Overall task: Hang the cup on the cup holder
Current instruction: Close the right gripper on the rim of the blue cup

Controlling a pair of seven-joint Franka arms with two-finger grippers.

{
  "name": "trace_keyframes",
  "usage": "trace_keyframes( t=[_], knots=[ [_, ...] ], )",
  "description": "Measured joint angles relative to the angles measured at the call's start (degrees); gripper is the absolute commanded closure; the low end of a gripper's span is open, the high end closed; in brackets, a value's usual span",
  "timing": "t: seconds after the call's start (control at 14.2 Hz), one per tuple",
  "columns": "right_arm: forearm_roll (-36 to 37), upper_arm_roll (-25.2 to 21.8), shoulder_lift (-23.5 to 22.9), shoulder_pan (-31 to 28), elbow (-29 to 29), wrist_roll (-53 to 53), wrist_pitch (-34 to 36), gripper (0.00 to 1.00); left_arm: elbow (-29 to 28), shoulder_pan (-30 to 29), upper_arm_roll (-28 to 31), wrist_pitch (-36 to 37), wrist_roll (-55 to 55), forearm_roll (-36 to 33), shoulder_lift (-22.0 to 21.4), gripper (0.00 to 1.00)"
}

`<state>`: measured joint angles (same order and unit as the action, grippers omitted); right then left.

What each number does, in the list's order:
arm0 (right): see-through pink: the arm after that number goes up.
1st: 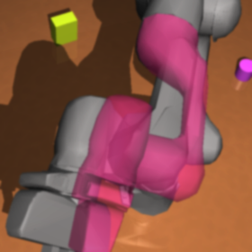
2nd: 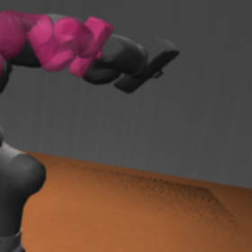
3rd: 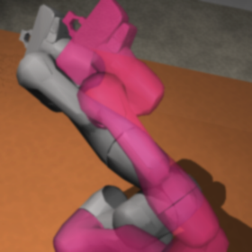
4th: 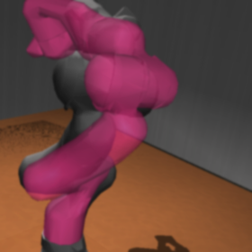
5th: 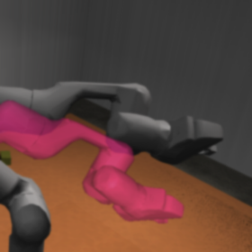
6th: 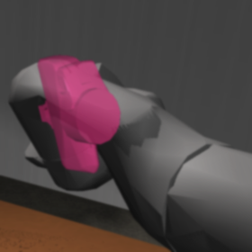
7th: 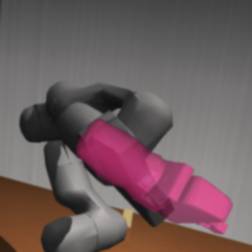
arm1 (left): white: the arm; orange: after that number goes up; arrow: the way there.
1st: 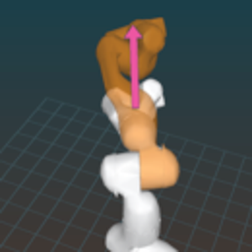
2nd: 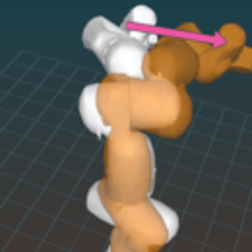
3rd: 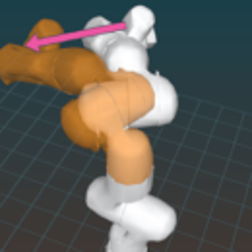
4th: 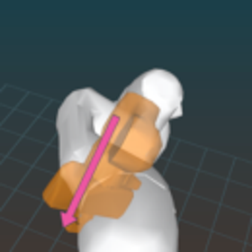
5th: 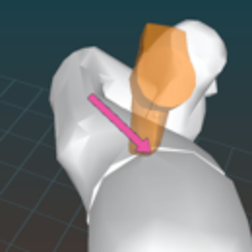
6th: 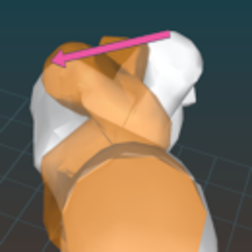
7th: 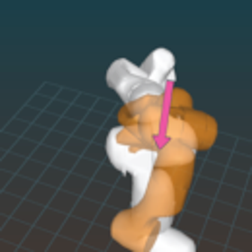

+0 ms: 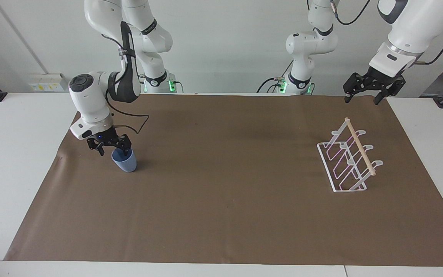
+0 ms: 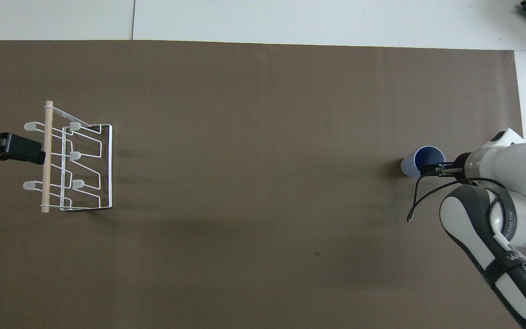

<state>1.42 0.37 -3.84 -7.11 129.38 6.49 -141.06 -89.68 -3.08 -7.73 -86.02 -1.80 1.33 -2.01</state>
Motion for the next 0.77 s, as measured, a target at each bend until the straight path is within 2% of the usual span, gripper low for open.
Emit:
trace_keyframes(
  t=[0.28,0.56,0.77],
  knots=[
    [0.0,0.0,0.0,0.0,0.0,0.0,0.0,0.4,0.0,0.0,0.0,0.0,0.0,0.0,0.0,0.0],
    [0.0,0.0,0.0,0.0,0.0,0.0,0.0,0.77,-0.2,0.0,0.0,0.0,0.0,0.0,0.0,0.0],
    [0.0,0.0,0.0,0.0,0.0,0.0,0.0,0.95,-0.2,0.0,0.0,0.0,0.0,0.0,-0.1,0.0]
  ],
)
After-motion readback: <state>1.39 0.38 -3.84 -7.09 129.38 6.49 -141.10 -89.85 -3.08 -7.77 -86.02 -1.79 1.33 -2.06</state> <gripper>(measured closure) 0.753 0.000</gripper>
